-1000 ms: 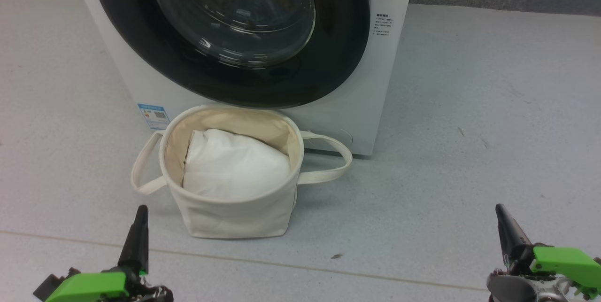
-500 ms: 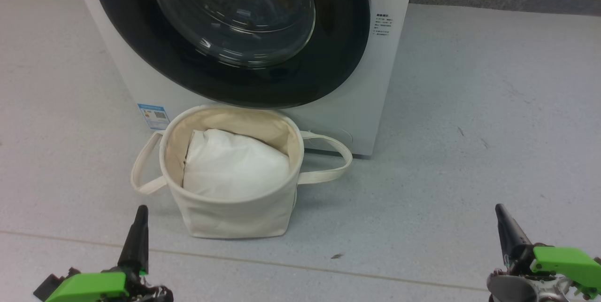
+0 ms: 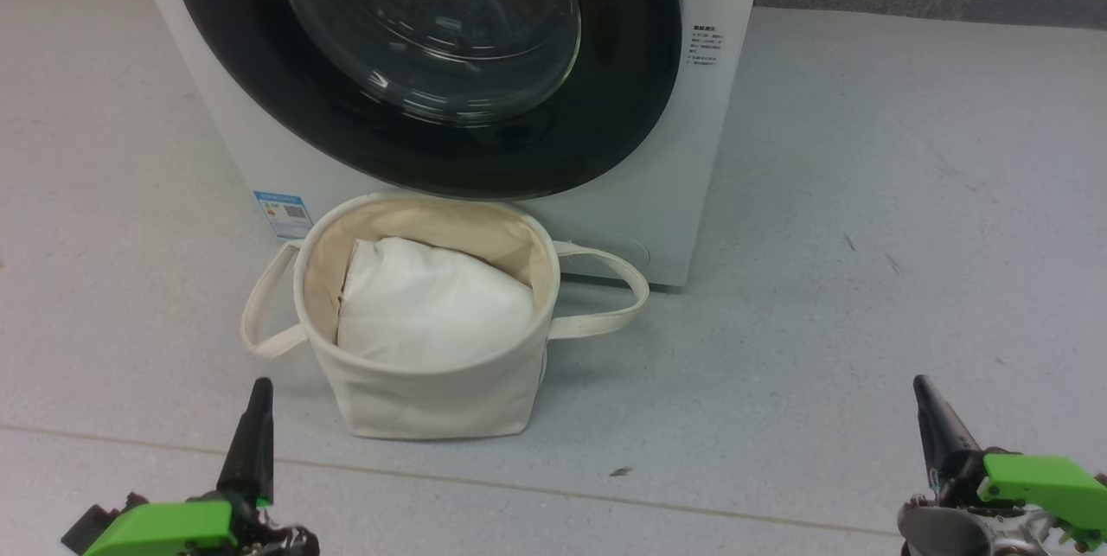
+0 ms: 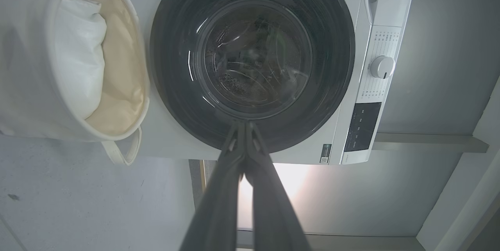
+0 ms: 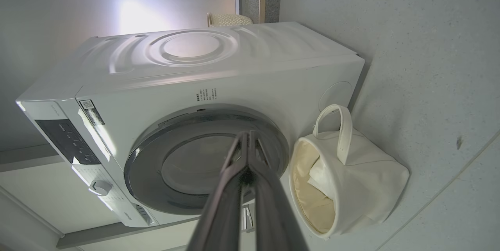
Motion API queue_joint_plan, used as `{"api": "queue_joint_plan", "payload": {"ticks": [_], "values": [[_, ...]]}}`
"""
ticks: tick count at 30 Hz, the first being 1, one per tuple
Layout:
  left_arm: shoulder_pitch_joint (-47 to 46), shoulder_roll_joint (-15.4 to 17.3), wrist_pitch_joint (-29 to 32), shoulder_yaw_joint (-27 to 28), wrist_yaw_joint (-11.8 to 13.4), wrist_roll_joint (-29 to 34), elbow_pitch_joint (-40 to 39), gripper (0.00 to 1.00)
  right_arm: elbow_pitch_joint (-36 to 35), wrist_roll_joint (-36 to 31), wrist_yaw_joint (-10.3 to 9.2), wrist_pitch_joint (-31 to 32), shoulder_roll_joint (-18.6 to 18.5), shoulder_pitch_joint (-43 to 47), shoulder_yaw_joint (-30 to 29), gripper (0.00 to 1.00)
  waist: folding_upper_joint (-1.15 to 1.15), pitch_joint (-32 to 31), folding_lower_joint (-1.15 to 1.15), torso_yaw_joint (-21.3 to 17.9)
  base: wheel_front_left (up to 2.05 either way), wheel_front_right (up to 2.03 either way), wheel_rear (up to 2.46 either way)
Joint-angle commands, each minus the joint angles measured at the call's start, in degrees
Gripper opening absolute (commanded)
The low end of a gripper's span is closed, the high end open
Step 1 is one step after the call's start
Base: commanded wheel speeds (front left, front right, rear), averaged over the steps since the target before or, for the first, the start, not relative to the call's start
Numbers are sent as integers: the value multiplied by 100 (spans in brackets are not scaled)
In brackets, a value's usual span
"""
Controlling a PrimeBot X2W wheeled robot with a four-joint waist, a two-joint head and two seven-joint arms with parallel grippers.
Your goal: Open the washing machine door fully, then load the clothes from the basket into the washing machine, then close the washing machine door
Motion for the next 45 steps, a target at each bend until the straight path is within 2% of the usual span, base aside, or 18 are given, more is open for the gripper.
{"api": "queue_joint_plan", "payload": {"ticks": [1, 45], "values": [[-137, 83, 46, 194, -41, -18, -212, 0, -205, -31, 1, 29, -44, -245, 103, 0, 0, 0, 0, 0, 0, 0, 0], [-137, 83, 46, 194, -41, -18, -212, 0, -204, -48, 1, 46, -30, -247, 81, 0, 0, 0, 0, 0, 0, 0, 0]]}}
